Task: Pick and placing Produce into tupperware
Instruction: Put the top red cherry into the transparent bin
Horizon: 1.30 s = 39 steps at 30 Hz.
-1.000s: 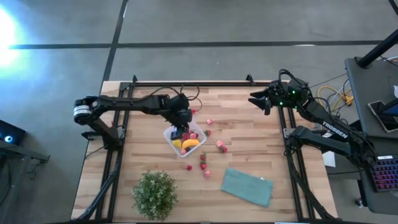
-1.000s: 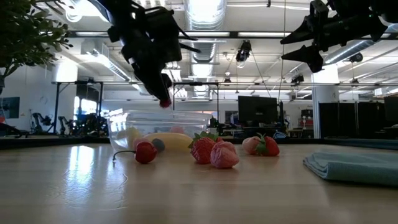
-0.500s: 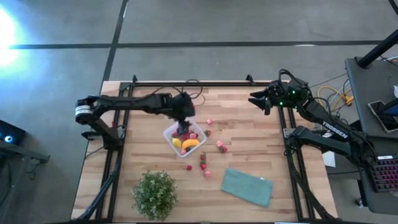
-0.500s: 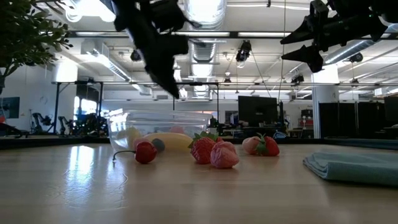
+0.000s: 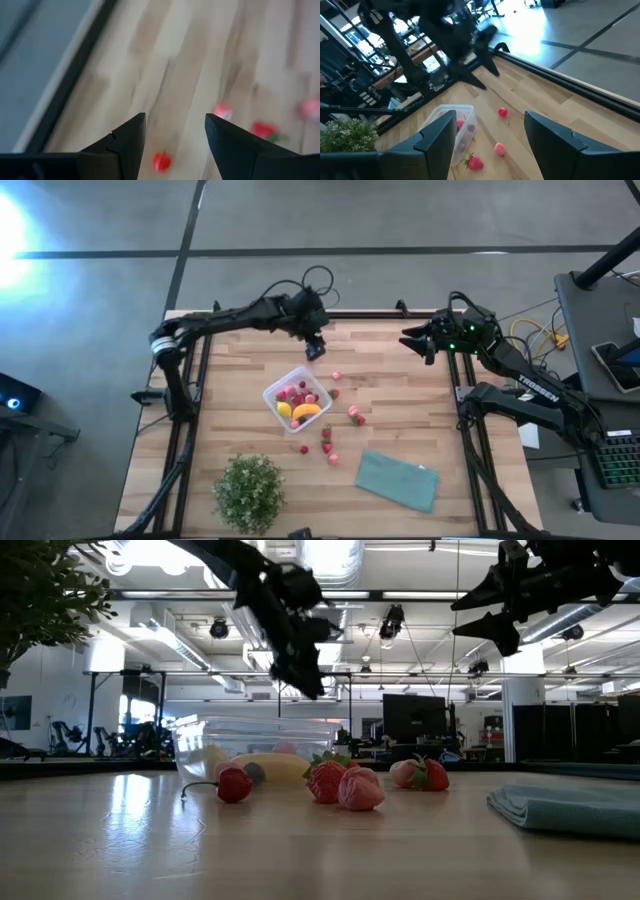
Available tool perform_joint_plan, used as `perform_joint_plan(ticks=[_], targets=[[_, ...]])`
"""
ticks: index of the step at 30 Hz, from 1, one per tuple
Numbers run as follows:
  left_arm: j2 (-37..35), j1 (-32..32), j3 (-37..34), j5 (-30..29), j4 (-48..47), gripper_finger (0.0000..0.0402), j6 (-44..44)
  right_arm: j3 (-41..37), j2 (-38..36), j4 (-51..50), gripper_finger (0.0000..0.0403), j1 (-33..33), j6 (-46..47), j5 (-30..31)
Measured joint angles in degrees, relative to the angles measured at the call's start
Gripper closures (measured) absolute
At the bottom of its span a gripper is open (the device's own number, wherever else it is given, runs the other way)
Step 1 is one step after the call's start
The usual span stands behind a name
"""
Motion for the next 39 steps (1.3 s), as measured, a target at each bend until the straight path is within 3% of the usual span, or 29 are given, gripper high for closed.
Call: perform_joint_plan(ticks=[4,8,14,21,39], targets=[[5.0,1.0,2.8,0.3,-7.9,0.0211,2.3,0.0,0.0,0.0,0.0177,0.0,0.0,0.0],[6.9,0.8,3.1,0.2,-13.9,0.0211,12.5,0.0,0.0,0.0,0.0177,0.0,0.0,0.0],[6.8,0.5,2.1,-0.1,-11.9,0.0211,25.7,0.0,0.0,0.0,0.0177,0.0,0.0,0.0],[7.0,2.0,0.3,-0.2,-6.2,0.0211,27.0,0.0,0.0,0.0,0.0177,0.0,0.0,0.0],[13.3,1.9,0.2,2.9,-6.7,0.0212,22.6,0.0,0.0,0.0,0.0177,0.0,0.0,0.0]])
